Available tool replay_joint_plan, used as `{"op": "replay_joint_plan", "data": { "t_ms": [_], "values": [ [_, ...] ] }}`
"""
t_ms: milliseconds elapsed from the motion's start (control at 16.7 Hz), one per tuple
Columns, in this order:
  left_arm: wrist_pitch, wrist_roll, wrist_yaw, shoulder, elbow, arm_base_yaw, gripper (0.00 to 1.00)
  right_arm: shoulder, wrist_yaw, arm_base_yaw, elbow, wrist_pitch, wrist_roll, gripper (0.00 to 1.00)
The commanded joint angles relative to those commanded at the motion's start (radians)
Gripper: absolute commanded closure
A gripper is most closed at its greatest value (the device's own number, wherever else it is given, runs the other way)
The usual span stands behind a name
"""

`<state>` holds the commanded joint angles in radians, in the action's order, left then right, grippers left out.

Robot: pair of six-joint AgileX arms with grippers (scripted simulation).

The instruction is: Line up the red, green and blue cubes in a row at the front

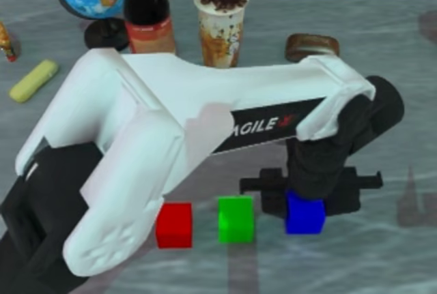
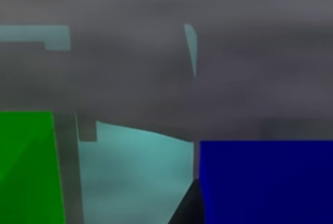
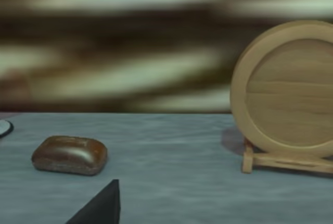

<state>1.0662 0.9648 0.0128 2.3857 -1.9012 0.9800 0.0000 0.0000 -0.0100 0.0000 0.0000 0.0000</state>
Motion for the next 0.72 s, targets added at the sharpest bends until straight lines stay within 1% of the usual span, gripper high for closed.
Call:
{"op": "replay_joint_plan", "data": {
  "t_ms": [420, 480, 720],
  "values": [
    [0.000, 0.000, 0.000, 0.000, 0.000, 0.000, 0.02, 0.000, 0.000, 0.000, 0.000, 0.000, 0.000, 0.00],
    [0.000, 0.000, 0.000, 0.000, 0.000, 0.000, 0.00, 0.000, 0.000, 0.000, 0.000, 0.000, 0.000, 0.00],
    [0.000, 0.000, 0.000, 0.000, 0.000, 0.000, 0.00, 0.000, 0.000, 0.000, 0.000, 0.000, 0.000, 0.00]
  ]
}}
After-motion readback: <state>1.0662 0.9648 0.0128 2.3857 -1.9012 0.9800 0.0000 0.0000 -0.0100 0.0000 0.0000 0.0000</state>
